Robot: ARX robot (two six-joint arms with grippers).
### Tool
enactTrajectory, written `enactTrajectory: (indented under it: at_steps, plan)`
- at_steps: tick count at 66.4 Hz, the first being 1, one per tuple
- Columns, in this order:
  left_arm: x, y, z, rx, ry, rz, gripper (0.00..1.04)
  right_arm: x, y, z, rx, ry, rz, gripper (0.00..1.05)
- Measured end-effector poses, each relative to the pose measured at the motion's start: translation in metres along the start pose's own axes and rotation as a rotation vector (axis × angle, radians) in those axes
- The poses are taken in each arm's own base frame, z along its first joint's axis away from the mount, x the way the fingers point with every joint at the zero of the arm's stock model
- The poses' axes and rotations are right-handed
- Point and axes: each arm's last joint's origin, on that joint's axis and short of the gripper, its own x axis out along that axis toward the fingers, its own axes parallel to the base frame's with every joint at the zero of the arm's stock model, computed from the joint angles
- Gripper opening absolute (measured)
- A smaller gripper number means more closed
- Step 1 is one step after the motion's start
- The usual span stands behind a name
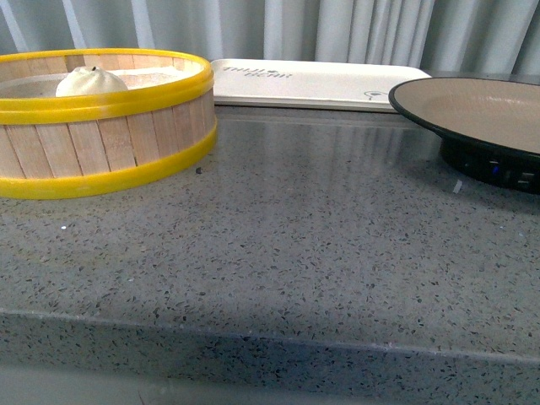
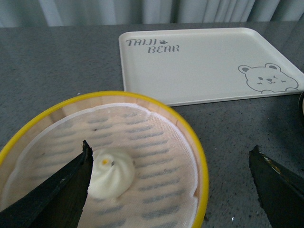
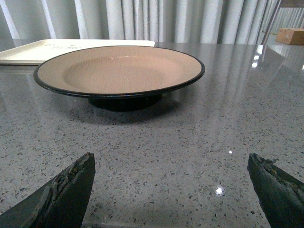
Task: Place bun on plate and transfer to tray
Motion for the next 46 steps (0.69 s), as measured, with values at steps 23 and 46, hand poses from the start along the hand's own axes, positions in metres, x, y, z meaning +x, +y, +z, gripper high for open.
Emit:
enactTrajectory:
  at_steps: [23, 46]
  plan:
    - [0.069, 0.007, 0.003, 0.055, 0.189, 0.113, 0.98, 0.000, 0.000, 0.000, 0.000, 0.000, 0.000, 0.96]
    - [0.083, 0.024, 0.003, 0.081, 0.264, 0.189, 0.98, 0.000, 0.000, 0.000, 0.000, 0.000, 0.000, 0.96]
